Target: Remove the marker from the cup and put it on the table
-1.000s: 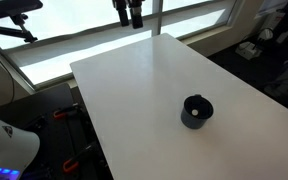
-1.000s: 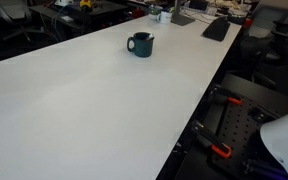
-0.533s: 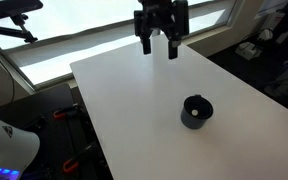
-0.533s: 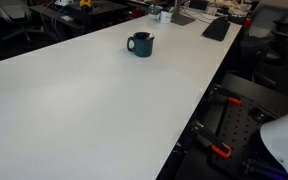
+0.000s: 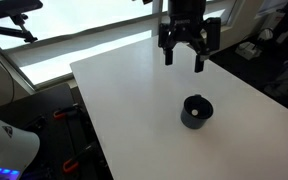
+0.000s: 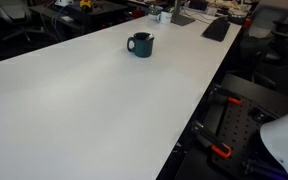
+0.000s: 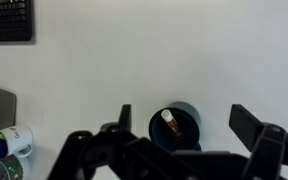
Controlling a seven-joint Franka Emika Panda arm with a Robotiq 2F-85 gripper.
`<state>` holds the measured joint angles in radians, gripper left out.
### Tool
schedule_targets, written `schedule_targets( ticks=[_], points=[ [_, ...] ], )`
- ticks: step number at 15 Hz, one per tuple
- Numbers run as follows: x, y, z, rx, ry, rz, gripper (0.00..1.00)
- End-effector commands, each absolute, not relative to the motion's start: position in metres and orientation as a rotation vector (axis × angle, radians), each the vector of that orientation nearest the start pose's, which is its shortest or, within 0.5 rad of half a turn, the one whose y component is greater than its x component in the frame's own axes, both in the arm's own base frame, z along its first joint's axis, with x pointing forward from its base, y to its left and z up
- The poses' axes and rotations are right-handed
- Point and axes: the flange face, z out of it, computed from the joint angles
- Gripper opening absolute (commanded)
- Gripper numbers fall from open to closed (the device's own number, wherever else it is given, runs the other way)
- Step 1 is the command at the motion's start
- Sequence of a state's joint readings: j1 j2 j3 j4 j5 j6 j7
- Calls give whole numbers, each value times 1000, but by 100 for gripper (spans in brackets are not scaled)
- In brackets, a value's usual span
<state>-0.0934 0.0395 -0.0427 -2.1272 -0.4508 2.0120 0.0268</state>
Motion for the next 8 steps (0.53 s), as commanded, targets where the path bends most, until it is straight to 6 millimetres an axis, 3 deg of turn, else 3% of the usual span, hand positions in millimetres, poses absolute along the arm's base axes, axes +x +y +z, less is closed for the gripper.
schedule_targets(
  ticks=[1,8],
  points=[
    [528,-95,379,-3508,-91,309,100],
    [553,-78,345,-3441,-122,266,100]
  ],
)
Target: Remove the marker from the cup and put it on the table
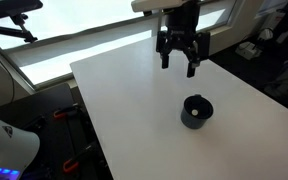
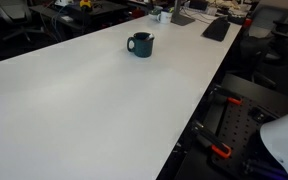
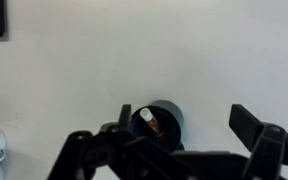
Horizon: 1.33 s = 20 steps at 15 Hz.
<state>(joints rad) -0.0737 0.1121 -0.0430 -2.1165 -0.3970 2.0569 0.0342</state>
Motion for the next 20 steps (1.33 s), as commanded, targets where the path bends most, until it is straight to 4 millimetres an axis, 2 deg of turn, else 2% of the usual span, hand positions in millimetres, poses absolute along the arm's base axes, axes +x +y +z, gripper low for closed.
schedule_targets(
  ticks=[1,8,10,14,20],
  points=[
    [558,-77,341,-3442,-131,247,100],
    [592,-104,316,-3468,-62,255,100],
    [598,-113,305,-3470,-41,282,98],
    [605,-129,285,-3469,-14,334,100],
    [615,-144,260,-3474,-27,390,100]
  ],
)
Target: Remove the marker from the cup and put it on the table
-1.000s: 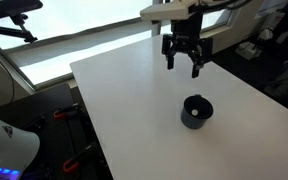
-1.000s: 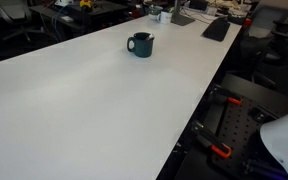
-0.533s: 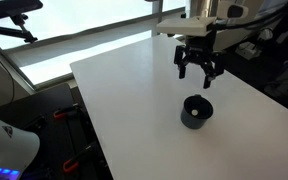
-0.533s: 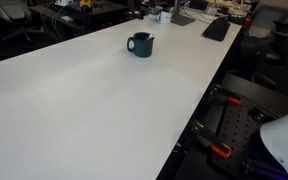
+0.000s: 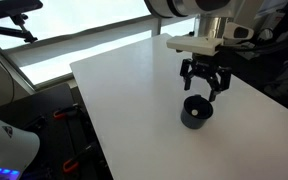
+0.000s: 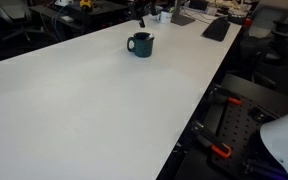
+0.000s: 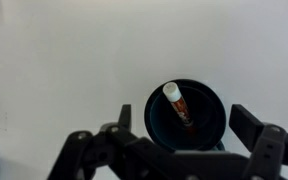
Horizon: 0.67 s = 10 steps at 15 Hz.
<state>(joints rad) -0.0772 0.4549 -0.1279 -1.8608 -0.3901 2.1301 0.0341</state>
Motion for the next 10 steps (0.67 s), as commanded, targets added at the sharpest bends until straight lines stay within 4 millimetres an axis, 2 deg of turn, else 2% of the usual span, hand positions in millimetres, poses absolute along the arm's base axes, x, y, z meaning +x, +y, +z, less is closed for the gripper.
schedule_targets(
  ticks=[1,10],
  points=[
    [617,-145,256,-3472,-33,391,100],
    [653,-157,222,-3395,-66,401,100]
  ],
)
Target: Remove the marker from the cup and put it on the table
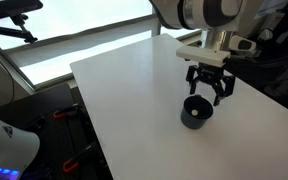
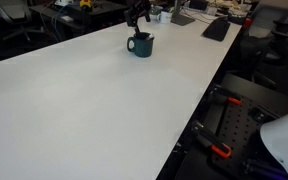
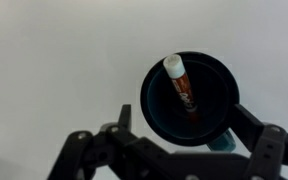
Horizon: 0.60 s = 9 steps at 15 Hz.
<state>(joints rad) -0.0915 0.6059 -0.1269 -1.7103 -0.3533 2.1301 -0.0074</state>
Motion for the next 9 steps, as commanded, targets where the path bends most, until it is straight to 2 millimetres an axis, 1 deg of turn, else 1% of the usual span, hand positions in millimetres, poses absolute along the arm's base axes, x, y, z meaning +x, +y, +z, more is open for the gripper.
schedule_targets(
  ticks=[1,3,4,5,7,8,9],
  points=[
    [654,-162,216,-3367,-64,406,100],
    [658,-169,203,-3310,-66,418,99],
    [659,-173,198,-3282,-70,430,85],
    [660,-177,193,-3262,-63,442,86],
    [662,-184,188,-3228,-45,476,78],
    [663,-188,190,-3224,-29,490,77],
    [665,-189,190,-3215,-25,502,83]
  ],
)
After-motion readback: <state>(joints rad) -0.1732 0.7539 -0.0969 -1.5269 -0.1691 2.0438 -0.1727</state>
